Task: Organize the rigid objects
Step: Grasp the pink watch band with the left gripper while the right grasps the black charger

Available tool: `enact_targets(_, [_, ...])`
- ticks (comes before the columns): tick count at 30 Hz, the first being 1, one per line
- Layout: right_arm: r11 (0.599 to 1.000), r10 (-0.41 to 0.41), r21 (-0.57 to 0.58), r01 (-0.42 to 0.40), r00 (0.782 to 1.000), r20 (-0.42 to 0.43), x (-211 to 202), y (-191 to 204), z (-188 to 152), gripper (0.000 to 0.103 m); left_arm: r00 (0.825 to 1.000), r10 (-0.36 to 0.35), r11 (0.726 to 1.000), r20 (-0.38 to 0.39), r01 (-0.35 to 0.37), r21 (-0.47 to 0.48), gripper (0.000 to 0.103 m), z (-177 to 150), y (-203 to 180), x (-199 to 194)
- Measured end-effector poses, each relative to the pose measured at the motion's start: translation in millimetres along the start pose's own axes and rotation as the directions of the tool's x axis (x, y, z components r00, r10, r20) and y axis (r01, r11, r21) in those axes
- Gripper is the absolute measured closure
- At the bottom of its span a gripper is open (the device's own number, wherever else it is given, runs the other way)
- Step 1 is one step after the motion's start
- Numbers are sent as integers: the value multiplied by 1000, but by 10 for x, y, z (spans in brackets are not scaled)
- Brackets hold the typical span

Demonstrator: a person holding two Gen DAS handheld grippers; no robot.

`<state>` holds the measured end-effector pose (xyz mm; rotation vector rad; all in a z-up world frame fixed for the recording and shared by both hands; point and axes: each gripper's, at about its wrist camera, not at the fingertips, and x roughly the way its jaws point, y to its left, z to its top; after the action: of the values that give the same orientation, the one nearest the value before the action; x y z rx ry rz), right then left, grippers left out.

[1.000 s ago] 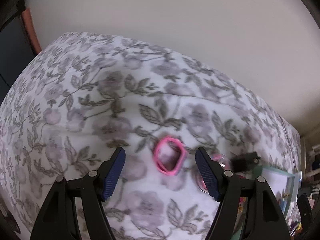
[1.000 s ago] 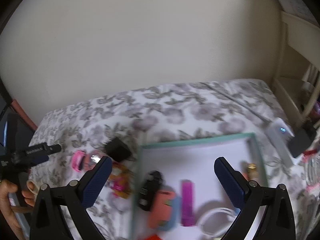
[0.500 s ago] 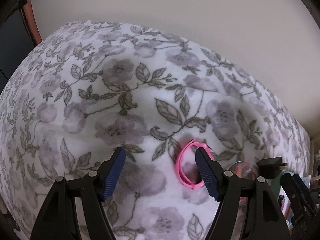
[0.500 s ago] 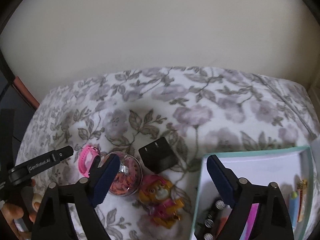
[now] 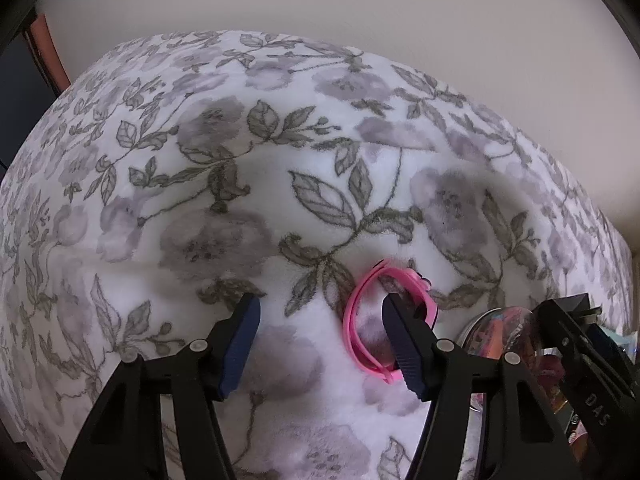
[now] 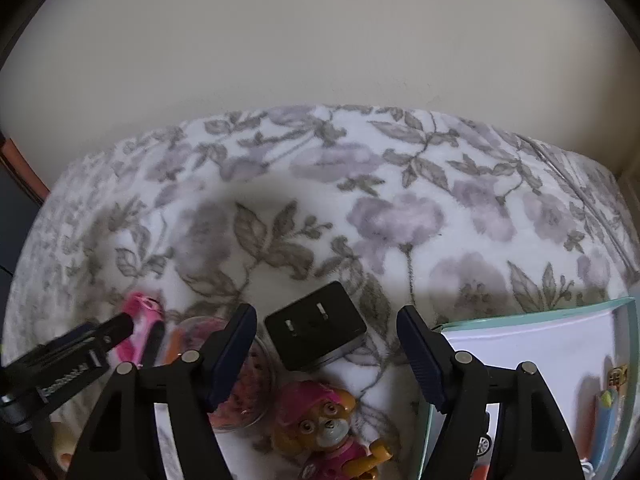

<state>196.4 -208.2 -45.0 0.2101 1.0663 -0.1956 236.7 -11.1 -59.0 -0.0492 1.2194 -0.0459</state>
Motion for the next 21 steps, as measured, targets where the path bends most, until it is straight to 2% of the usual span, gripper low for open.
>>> enact_targets(6, [1000, -19, -3, 19, 1000, 12, 41, 19, -2, 30, 1000, 14, 1000, -4, -14, 15, 43, -24, -39, 34])
enact_targets(7, [1000, -20, -3, 20, 1000, 12, 46, 18, 1, 34, 1000, 16, 1000, -4, -16, 17, 45, -24, -37, 37])
enact_targets(8, [1000, -24, -6, 24, 1000, 13, 50, 24, -2, 42, 1000, 18, 1000, -4, -18, 17, 50, -25, -37, 39])
enact_targets(11, [1000, -17, -11, 17, 1000, 7, 69, 35, -36, 51, 1000, 16, 1000, -8, -16, 22, 61, -29, -48, 50])
enact_targets(14, [1000, -5, -2, 5, 1000, 11, 70, 25, -58, 52, 1000, 18, 999, -12, -17, 32, 75, -34, -64, 56])
enact_targets(18, [1000, 3, 19, -4, 1000, 15, 79, -5, -80, 52, 1000, 11, 999, -13, -11, 49, 89, -51, -107, 57])
enact_targets(21, [999, 7, 34, -8, 1000, 16, 90, -26, -88, 52, 1000, 14, 998, -14, -13, 55, 95, -56, -138, 42])
